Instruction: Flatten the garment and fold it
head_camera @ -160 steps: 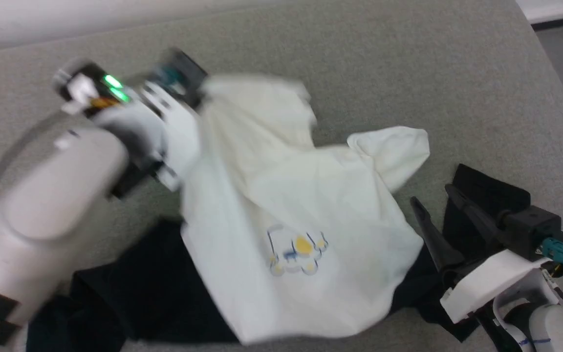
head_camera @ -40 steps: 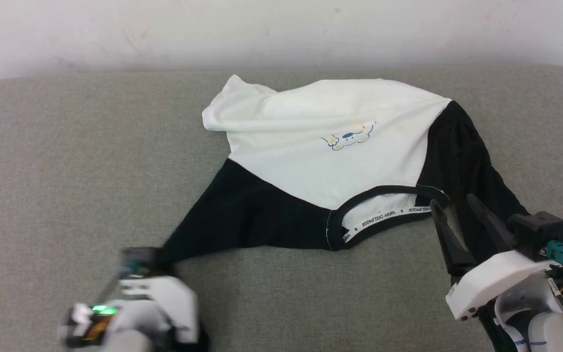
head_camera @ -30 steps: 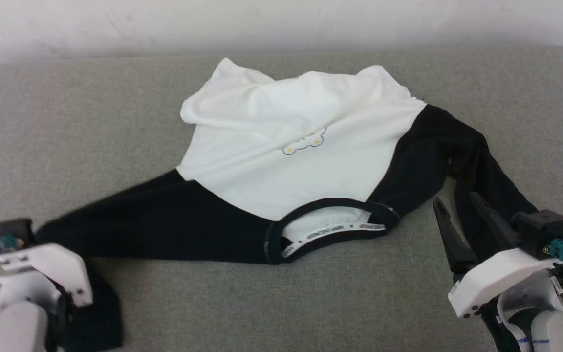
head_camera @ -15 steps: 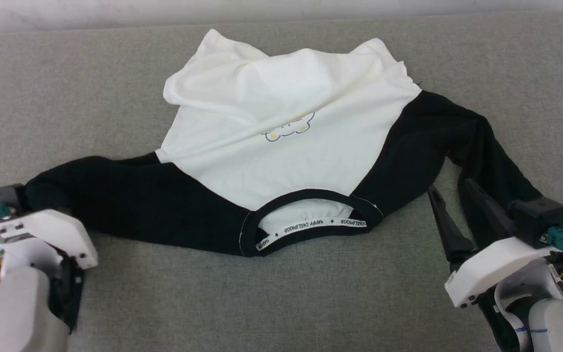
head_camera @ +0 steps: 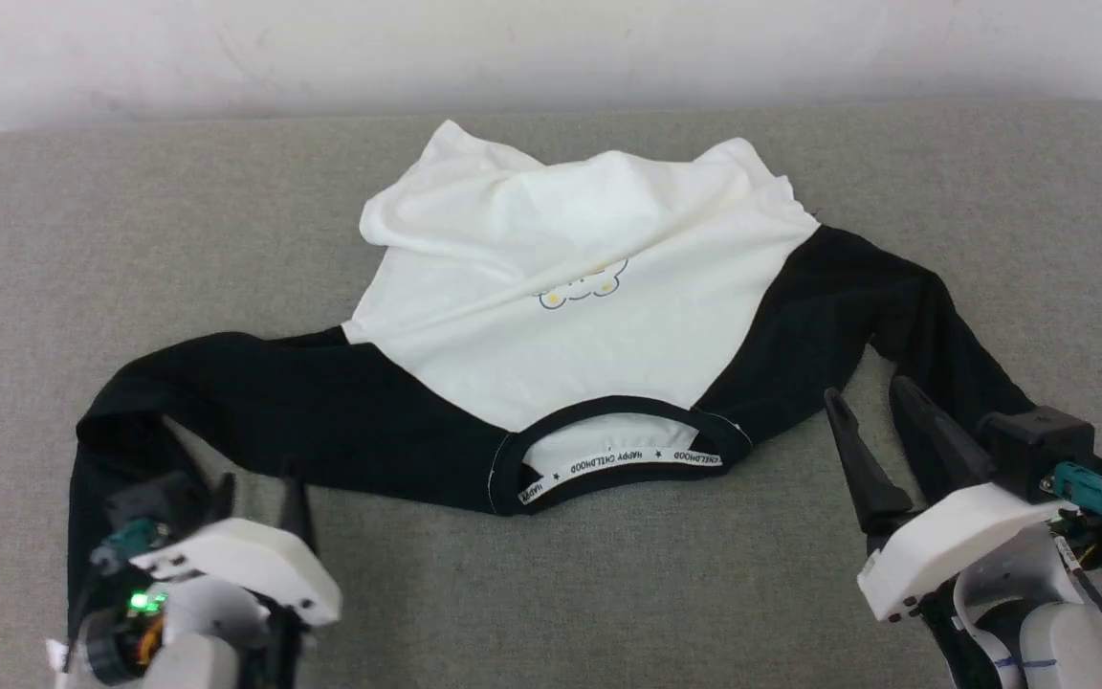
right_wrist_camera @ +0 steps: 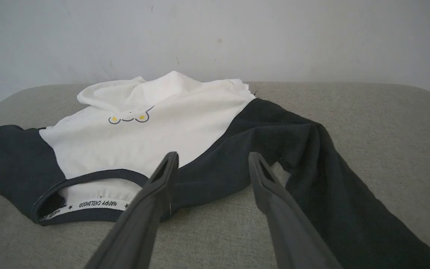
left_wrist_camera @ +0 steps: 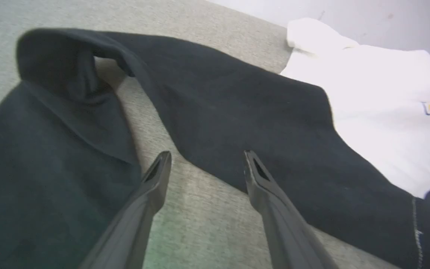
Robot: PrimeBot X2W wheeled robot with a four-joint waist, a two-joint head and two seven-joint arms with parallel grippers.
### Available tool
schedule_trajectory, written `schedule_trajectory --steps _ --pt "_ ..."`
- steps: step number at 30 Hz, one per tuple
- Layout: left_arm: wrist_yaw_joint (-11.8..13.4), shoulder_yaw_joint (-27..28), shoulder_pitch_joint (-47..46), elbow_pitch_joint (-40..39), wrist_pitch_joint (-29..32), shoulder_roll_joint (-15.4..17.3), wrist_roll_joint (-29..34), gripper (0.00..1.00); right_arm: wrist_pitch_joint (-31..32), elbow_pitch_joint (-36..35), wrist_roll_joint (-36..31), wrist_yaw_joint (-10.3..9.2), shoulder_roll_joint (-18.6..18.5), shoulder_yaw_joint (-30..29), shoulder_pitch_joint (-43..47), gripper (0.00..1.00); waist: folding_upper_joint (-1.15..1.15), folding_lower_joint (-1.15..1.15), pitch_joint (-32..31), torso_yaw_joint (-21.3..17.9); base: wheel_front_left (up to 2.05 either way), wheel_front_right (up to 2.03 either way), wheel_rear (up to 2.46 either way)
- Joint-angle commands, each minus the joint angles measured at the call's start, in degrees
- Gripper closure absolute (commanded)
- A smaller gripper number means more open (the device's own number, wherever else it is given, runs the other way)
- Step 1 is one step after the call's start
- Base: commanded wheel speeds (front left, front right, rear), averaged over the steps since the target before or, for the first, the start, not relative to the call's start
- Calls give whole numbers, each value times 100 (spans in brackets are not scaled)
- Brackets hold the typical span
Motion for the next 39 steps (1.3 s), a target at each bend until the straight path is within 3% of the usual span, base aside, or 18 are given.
schedule_trajectory --steps 1,8,13,20,21,22,23,33,39 --pt "-71 -140 138 -190 58 -139 -19 0 -23 -4 42 -11 25 19 53 0 -1 1 -82 40 0 0 0" --pt "-7 -362 150 -248 525 -209 -24 0 -17 -5 64 -11 44 106 50 0 -1 1 -54 -66 0 0 0" --pt "244 -387 45 -45 1126 -159 -28 0 -25 -11 79 -11 55 118 33 0 -1 1 74 -236 0 0 0" --pt "264 -346 -36 -92 1314 -200 -207 0 -65 4 98 -11 66 107 -16 0 -1 1 210 -419 0 0 0" --pt "266 -363 -43 -101 1303 -182 -180 60 -71 7 99 -11 67 106 -23 0 -1 1 218 -432 0 0 0" --pt "268 -364 -54 -116 1266 -173 -166 86 -77 9 100 -11 69 102 -30 0 -1 1 226 -442 0 0 0" --pt "270 -363 -65 -130 1211 -158 -144 100 -83 11 102 -11 70 96 -36 0 -1 1 230 -447 0 0 0" --pt "499 131 56 -377 230 50 -57 100 -95 77 101 -11 88 -83 -42 0 -1 1 200 -292 0 0 0" --pt "546 410 164 -440 86 317 -89 100 377 371 59 -11 100 -118 -210 0 -1 1 196 -176 0 0 0"
